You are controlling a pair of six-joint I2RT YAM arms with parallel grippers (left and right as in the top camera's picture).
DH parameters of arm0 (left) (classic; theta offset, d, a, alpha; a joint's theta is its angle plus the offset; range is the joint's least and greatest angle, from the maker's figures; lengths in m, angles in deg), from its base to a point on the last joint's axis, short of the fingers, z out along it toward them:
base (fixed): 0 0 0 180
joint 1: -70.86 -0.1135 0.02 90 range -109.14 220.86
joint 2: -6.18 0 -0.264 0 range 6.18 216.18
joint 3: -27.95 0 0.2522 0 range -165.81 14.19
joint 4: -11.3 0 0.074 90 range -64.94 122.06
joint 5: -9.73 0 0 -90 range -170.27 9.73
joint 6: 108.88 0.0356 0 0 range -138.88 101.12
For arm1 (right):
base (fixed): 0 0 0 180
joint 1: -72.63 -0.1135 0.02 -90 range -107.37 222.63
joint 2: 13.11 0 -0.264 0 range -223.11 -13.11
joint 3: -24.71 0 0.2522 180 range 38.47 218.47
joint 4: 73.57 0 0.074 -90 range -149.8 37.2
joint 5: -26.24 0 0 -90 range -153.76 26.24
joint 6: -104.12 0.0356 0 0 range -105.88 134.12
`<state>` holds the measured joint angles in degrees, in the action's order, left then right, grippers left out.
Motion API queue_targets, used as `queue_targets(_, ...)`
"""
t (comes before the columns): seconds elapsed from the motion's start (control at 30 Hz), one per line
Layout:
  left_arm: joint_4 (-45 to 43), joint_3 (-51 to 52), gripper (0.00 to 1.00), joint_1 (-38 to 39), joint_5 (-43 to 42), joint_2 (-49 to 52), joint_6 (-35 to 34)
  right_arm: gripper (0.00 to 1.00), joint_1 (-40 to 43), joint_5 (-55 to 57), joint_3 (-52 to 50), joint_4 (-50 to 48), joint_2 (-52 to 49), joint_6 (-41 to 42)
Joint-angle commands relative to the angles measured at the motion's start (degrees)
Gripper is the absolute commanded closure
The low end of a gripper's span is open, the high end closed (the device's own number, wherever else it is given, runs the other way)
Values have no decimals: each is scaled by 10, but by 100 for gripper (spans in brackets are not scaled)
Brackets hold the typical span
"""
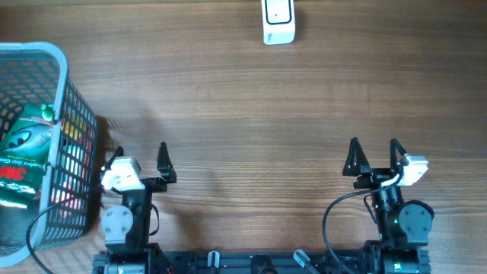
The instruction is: Scan the item barcode
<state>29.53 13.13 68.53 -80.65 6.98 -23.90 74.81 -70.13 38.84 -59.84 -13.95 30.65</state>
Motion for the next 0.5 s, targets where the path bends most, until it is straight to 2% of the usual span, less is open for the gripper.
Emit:
queue_targets(0.0, -2, 7, 0, 0, -7, -4, -3, 0, -4, 0, -1, -3, 6, -7)
queue_targets(0.47, -2, 7, 0, 0, -7, -4, -3, 0, -4, 0, -1, -3, 6, -7)
